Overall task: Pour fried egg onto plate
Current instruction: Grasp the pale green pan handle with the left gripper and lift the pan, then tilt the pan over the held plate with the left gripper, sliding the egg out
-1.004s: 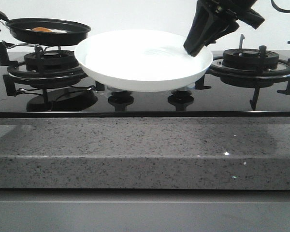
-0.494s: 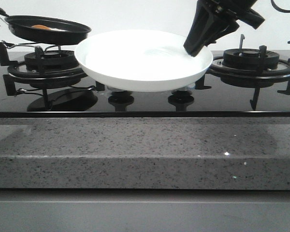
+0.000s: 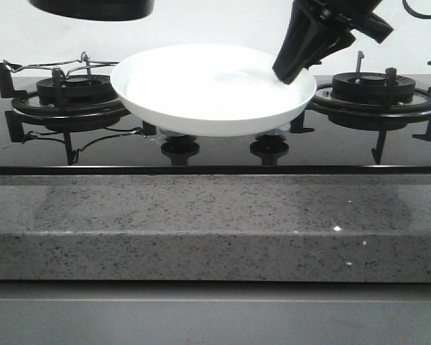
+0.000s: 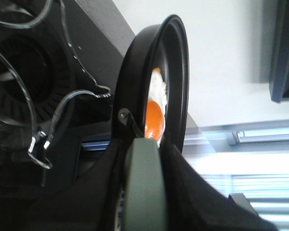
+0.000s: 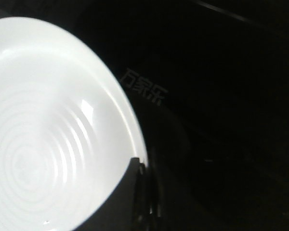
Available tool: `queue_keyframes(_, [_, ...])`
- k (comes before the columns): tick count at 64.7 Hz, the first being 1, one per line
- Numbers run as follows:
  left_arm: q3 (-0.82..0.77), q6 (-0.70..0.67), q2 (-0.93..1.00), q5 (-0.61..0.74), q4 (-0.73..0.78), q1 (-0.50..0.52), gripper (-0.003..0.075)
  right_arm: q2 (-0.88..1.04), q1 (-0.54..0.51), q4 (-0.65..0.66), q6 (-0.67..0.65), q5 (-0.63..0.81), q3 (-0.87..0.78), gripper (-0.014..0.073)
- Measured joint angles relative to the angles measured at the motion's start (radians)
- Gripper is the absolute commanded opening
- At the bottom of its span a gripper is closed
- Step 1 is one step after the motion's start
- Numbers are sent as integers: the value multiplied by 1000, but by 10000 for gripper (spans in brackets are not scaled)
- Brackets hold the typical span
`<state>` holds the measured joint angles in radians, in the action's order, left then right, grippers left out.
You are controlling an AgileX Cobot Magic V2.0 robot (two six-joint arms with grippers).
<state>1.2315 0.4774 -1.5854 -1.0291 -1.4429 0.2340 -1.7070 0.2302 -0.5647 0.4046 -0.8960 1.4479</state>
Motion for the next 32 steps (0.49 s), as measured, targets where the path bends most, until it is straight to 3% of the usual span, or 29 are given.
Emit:
queue_keyframes(19, [-18, 185, 128, 60, 16, -140, -19, 0, 0, 0, 0, 0, 0, -67])
queue_keyframes(32, [-20, 216, 228, 190, 180, -250, -19, 0, 0, 0, 0, 0, 0, -67])
